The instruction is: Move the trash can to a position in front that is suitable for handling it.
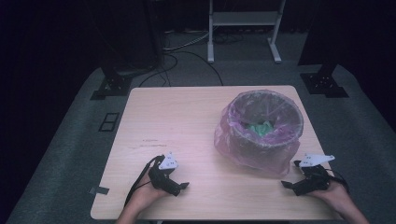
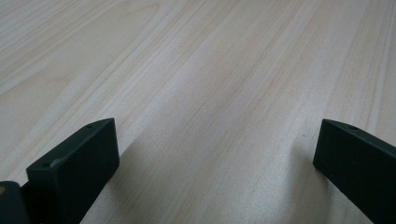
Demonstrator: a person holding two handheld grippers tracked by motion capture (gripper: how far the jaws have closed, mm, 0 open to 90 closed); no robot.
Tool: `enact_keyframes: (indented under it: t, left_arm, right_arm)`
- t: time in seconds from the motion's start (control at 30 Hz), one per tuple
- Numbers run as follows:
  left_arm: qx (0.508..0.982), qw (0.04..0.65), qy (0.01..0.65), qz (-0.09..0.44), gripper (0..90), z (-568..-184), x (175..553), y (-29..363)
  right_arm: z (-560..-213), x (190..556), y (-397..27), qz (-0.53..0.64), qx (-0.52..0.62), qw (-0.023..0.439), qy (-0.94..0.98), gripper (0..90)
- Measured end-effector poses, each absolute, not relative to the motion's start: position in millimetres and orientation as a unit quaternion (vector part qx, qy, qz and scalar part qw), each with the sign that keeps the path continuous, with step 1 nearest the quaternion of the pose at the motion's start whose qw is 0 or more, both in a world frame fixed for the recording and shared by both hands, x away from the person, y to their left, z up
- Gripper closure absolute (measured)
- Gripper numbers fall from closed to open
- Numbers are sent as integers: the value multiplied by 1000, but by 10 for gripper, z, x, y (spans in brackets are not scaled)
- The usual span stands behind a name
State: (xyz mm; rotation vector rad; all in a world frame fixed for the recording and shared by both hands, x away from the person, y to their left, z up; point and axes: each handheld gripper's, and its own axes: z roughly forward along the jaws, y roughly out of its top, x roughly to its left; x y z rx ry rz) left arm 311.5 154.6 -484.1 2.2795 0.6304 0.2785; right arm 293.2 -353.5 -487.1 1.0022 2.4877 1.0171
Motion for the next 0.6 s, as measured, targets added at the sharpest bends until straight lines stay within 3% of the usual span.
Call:
enact_keyframes:
  t: [0.6]
  left_arm:
    - [890,371,244,108,0,-4841,3097,1567]
  right_arm:
    - [-4676,2727,-3637,351,351,139,857,0]
